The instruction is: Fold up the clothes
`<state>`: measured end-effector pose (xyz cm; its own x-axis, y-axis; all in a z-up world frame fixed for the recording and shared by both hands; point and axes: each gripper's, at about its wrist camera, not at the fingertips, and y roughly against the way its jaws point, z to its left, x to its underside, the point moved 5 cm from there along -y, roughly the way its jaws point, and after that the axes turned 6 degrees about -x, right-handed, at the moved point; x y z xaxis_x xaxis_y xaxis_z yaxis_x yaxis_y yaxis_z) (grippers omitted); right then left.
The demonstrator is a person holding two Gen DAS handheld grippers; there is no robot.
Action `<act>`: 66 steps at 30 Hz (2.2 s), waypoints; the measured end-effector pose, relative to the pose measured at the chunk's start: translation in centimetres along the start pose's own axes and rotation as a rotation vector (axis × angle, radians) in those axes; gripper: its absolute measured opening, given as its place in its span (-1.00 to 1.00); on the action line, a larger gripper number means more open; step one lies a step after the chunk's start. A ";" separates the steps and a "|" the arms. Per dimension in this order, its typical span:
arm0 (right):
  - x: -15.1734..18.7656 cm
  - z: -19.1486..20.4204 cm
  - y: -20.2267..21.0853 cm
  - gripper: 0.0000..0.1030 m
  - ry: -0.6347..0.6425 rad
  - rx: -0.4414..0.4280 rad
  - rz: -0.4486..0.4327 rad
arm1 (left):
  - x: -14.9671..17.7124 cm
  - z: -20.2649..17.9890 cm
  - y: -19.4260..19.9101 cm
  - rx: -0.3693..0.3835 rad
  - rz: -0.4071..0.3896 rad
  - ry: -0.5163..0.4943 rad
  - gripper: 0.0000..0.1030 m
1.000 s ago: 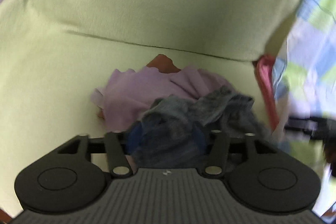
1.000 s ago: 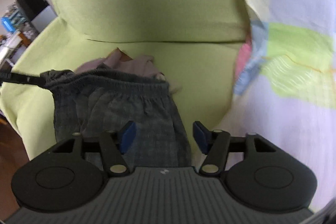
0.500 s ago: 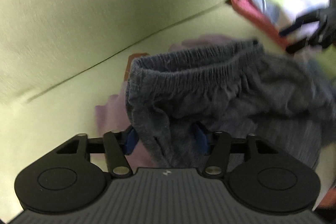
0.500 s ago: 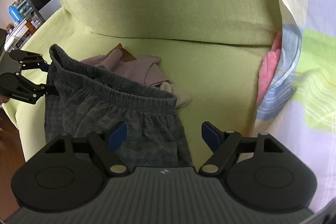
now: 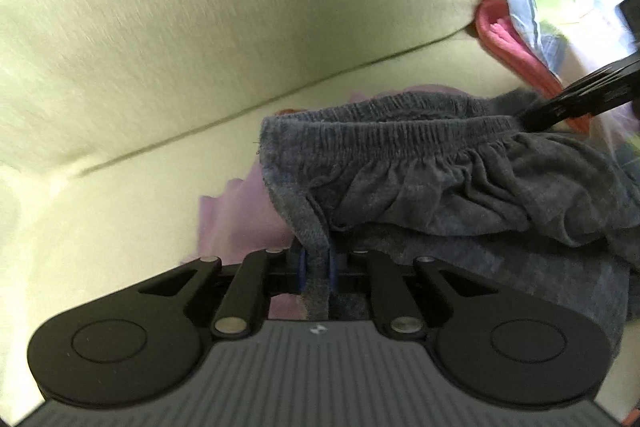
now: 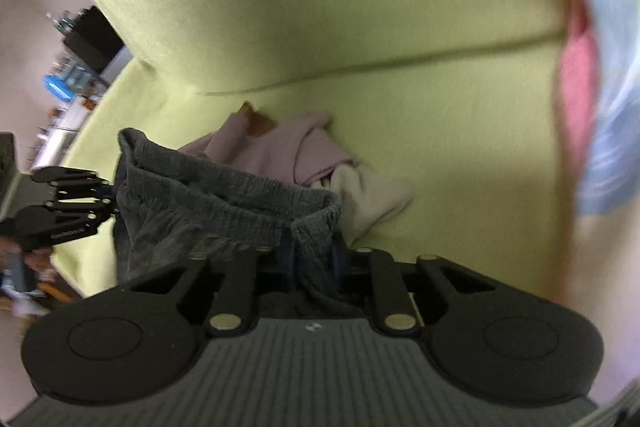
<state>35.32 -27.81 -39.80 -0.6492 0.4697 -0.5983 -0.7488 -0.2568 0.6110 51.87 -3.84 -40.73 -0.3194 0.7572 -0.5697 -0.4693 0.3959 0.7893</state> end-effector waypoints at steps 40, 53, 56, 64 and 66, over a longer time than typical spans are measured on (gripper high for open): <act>13.4 -8.6 71.7 -0.77 0.499 0.731 -0.443 | -17.1 -54.1 34.6 0.020 -0.382 -0.146 -0.80; 8.8 -39.1 48.8 -0.78 0.284 0.733 -0.002 | -23.1 -63.0 -1.3 -0.010 -0.008 -0.291 -0.79; 8.2 -42.3 46.7 -0.77 0.231 0.709 -0.025 | -23.9 -62.7 -4.3 -0.021 0.023 -0.272 -0.72; 7.7 -45.7 48.4 0.17 0.051 0.679 -0.026 | -24.9 -62.9 -2.9 -0.152 0.070 -0.390 0.04; 9.7 -44.4 53.6 0.27 0.004 0.662 -0.098 | -24.9 -62.5 0.0 -0.161 0.044 -0.364 -0.01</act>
<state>-17.05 -74.54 -35.82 -0.5843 0.4606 -0.6681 -0.5650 0.3600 0.7424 8.38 -55.16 -40.88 -0.0425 0.9176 -0.3951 -0.5941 0.2948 0.7485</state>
